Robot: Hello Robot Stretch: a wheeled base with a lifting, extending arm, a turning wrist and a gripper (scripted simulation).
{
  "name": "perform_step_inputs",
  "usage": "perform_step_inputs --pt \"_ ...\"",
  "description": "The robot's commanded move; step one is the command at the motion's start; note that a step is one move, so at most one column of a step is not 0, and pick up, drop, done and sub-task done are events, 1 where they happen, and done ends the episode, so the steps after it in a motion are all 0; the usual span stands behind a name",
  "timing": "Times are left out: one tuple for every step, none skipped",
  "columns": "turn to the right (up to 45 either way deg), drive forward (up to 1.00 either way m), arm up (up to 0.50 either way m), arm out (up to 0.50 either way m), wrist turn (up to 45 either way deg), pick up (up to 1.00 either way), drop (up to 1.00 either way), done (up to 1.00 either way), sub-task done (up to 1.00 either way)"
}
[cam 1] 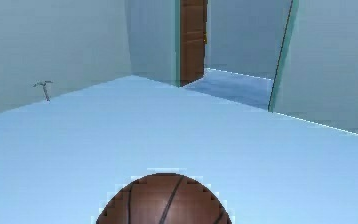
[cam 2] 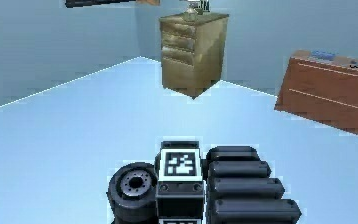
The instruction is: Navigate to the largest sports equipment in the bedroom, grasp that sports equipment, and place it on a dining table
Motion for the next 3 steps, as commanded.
perform_step_inputs --pt "-45.0 0.00 0.00 0.00 0.0 0.00 0.00 0.00 0.00" --pt "-21.0 0.00 0.00 0.00 0.0 0.00 0.00 0.00 0.00" --pt "-3.0 0.00 0.00 0.00 0.0 0.00 0.00 0.00 0.00"
